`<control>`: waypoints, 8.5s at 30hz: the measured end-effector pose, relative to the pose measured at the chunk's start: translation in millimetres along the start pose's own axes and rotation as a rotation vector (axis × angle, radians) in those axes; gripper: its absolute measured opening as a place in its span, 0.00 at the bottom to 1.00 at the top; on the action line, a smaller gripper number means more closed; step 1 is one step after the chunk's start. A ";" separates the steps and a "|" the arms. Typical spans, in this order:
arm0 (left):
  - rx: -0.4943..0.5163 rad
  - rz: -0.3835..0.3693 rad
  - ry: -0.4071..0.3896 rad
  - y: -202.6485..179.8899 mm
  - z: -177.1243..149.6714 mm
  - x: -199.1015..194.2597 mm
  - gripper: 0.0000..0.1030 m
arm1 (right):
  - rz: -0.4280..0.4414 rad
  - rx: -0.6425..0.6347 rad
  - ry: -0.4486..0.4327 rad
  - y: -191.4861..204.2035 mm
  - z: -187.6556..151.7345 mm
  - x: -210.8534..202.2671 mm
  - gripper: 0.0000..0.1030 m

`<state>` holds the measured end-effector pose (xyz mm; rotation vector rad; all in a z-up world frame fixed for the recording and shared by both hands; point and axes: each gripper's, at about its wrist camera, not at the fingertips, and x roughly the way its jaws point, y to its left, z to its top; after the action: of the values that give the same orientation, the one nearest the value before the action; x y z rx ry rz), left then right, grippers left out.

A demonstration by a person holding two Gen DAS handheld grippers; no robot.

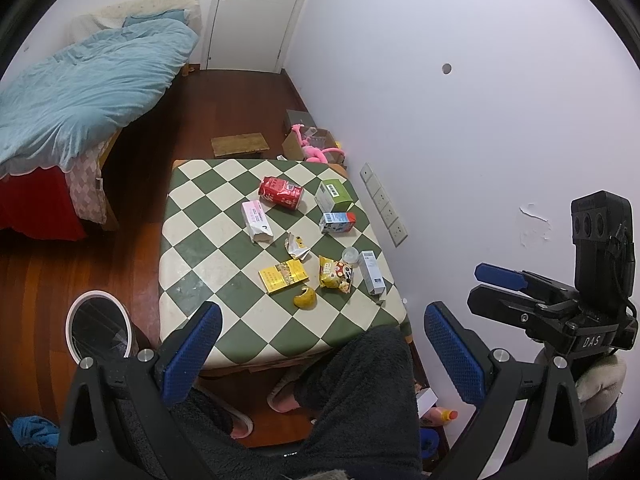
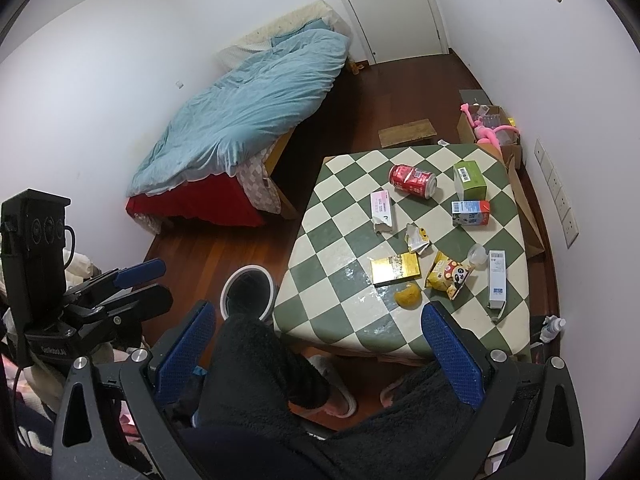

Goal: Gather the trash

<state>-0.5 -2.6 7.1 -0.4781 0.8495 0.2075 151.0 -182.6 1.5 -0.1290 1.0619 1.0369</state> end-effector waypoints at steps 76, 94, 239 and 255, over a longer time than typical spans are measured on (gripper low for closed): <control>0.491 0.404 0.431 27.2 0.3 345.6 0.97 | -0.368 0.476 0.099 -229.9 -10.5 176.3 0.74; 0.736 0.205 0.696 20.9 -2.6 445.2 0.60 | -0.461 0.506 0.272 -313.8 -10.2 271.8 0.69; -0.571 0.780 -0.092 334.4 -93.7 -27.8 0.96 | 0.126 -0.261 0.279 261.5 21.3 358.2 1.00; -0.272 0.572 0.056 200.2 -23.8 195.7 0.96 | -0.167 0.241 0.099 -37.5 23.8 245.4 1.00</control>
<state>38.0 158.7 -219.7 -0.4854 1.0053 0.8472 216.2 -33.9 -187.8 -0.0725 1.2365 0.7519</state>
